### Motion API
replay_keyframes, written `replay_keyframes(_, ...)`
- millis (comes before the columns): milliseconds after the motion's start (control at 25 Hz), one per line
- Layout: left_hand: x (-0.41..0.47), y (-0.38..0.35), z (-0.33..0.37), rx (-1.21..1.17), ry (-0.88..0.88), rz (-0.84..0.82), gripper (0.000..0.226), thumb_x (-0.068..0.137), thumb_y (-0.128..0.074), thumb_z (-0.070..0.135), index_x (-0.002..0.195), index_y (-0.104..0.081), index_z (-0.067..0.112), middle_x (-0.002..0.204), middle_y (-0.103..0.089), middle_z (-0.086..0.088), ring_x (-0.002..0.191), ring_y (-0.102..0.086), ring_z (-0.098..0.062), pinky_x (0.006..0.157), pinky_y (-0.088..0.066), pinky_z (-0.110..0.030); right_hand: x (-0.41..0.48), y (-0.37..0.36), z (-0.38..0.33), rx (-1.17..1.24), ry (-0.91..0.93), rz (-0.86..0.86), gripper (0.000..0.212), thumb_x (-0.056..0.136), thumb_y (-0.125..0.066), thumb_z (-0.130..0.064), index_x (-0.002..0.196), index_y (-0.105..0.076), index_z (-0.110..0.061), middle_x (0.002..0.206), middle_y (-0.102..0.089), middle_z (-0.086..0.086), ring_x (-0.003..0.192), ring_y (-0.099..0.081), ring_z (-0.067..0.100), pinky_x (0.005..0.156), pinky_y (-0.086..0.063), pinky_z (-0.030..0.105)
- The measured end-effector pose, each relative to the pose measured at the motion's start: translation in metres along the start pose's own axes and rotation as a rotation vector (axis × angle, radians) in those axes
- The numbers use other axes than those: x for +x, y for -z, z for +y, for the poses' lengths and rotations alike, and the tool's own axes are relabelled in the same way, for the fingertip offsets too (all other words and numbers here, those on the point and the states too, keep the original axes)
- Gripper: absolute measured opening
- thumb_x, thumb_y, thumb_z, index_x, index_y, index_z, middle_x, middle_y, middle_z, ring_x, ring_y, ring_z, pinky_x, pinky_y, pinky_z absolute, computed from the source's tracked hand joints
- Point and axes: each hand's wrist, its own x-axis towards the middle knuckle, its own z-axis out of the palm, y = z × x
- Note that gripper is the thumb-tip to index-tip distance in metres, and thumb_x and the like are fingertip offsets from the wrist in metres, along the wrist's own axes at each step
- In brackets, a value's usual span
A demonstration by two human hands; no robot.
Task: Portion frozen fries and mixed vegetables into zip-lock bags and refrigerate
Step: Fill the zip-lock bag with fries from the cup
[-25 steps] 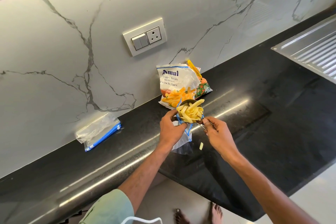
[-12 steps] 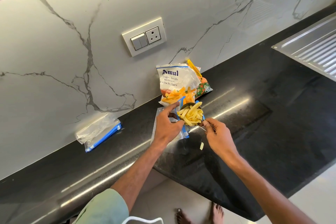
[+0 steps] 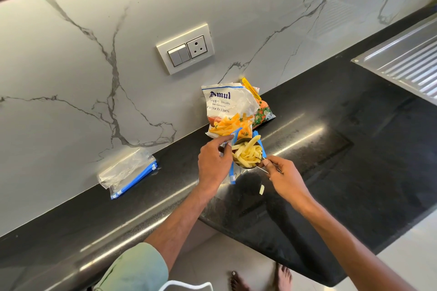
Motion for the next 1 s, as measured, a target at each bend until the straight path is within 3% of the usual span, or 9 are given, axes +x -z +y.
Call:
replay_keyframes(120, 0.003, 0.002, -0.004, -0.087, 0.086, 0.086, 0.022, 0.099, -0.065, 0.026, 0.116, -0.077, 0.033, 0.105, -0.074, 0.018, 0.083, -0.069, -0.001, 0.073, -0.063, -0.029, -0.002, 0.006, 0.008, 0.122, -0.067, -0.046, 0.024, 0.11, -0.049, -0.025, 0.117, -0.072, -0.021, 0.064, -0.062, -0.019, 0.057, -0.055, -0.001, 0.053, -0.043, 0.015)
replay_keyframes(280, 0.006, 0.011, -0.018, -0.05, 0.134, 0.082, 0.043, 0.082, -0.084, 0.015, 0.123, -0.075, 0.022, 0.116, -0.073, 0.01, 0.091, -0.071, -0.008, 0.075, -0.059, -0.016, -0.005, 0.019, 0.03, 0.192, -0.139, -0.091, 0.025, 0.111, -0.048, -0.022, 0.113, -0.073, -0.019, 0.056, -0.054, -0.015, 0.05, -0.046, -0.001, 0.05, -0.036, 0.015)
replay_keyframes(480, 0.002, 0.008, -0.033, 0.073, 0.083, 0.015, 0.064, 0.07, -0.092, 0.012, 0.13, -0.069, 0.014, 0.12, -0.069, 0.003, 0.095, -0.066, -0.007, 0.085, -0.06, -0.028, 0.004, 0.016, 0.061, 0.034, -0.21, -0.09, 0.026, 0.111, -0.048, -0.019, 0.104, -0.073, -0.018, 0.074, -0.059, -0.005, 0.064, -0.049, 0.003, 0.06, -0.04, 0.015)
replay_keyframes(600, -0.002, 0.006, -0.026, 0.234, 0.006, -0.042, 0.067, 0.071, -0.085, 0.006, 0.134, -0.067, 0.019, 0.126, -0.064, 0.008, 0.105, -0.066, -0.014, 0.09, -0.059, -0.039, 0.012, 0.005, 0.069, -0.022, -0.225, -0.096, 0.026, 0.111, -0.048, -0.021, 0.102, -0.073, -0.021, 0.075, -0.058, 0.0, 0.063, -0.046, 0.006, 0.061, -0.038, 0.02)
replay_keyframes(720, -0.006, 0.003, -0.019, 0.345, -0.056, -0.112, 0.069, 0.075, -0.076, 0.003, 0.14, -0.062, 0.022, 0.132, -0.06, 0.01, 0.113, -0.065, -0.019, 0.093, -0.057, -0.043, 0.026, 0.0, 0.063, -0.09, -0.225, -0.105, 0.024, 0.11, -0.049, -0.026, 0.107, -0.073, -0.021, 0.08, -0.064, 0.0, 0.07, -0.054, 0.009, 0.067, -0.045, 0.026)
replay_keyframes(840, -0.009, 0.001, -0.013, 0.313, -0.081, -0.155, 0.067, 0.077, -0.072, -0.001, 0.14, -0.062, 0.019, 0.132, -0.06, 0.008, 0.115, -0.064, -0.018, 0.098, -0.056, -0.043, 0.029, 0.002, 0.048, -0.448, -0.233, -0.085, 0.032, 0.104, -0.057, -0.049, 0.118, -0.07, -0.022, 0.09, -0.071, -0.002, 0.079, -0.066, 0.013, 0.077, -0.059, 0.034)
replay_keyframes(920, -0.011, 0.0, -0.01, 0.299, -0.095, -0.166, 0.069, 0.076, -0.075, -0.003, 0.141, -0.061, 0.014, 0.136, -0.06, 0.005, 0.119, -0.062, -0.019, 0.102, -0.055, -0.04, 0.023, -0.002, 0.033, -0.678, -0.08, 0.135, 0.05, 0.093, -0.067, -0.062, 0.125, -0.065, -0.023, 0.108, -0.069, -0.001, 0.096, -0.066, 0.017, 0.083, -0.058, 0.036)
replay_keyframes(1000, -0.013, -0.002, -0.007, 0.292, -0.131, -0.165, 0.07, 0.074, -0.075, -0.004, 0.141, -0.061, 0.013, 0.137, -0.06, 0.004, 0.121, -0.061, -0.018, 0.101, -0.055, -0.04, 0.014, -0.014, 0.004, -0.426, 0.143, 0.256, 0.044, 0.088, -0.077, -0.056, 0.116, -0.066, -0.025, 0.105, -0.069, -0.008, 0.091, -0.066, 0.008, 0.079, -0.054, 0.026)
